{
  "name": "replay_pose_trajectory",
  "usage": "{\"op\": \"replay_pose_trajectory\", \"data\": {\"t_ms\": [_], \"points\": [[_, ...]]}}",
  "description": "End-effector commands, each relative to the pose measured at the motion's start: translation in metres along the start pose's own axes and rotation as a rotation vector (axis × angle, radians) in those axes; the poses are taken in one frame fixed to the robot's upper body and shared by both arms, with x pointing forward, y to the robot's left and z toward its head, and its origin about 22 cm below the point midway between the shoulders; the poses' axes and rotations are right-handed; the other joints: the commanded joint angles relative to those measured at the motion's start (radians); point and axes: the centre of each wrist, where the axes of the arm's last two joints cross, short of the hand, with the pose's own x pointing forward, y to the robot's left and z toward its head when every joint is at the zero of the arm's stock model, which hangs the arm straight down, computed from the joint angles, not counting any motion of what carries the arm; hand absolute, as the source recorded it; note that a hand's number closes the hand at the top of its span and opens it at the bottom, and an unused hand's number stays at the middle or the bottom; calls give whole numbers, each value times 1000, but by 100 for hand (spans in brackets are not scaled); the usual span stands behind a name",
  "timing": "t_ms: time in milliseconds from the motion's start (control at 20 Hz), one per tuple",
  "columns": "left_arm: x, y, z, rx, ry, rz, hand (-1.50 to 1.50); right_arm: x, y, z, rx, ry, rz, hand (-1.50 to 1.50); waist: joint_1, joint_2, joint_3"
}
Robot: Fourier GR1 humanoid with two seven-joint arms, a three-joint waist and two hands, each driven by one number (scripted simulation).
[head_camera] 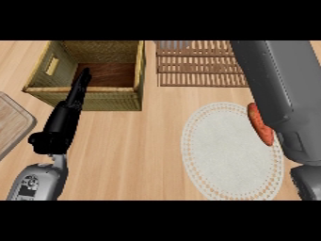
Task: Pick the lemon from the placemat and place it in the tiered shelf
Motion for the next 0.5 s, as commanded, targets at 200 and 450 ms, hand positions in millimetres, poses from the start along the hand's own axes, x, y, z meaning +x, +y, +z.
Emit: {"op": "replay_pose_trajectory", "data": {"t_ms": [200,450], "points": [[-28,-18,22,-21,199,20,0,-26,-3,-12,-37,103,-39,-150,-9,6,-11],[-44,-12,15,4,201,-3,0,-7,-18,-2,-13,129,-200,-150,-26,6,-12]]}}
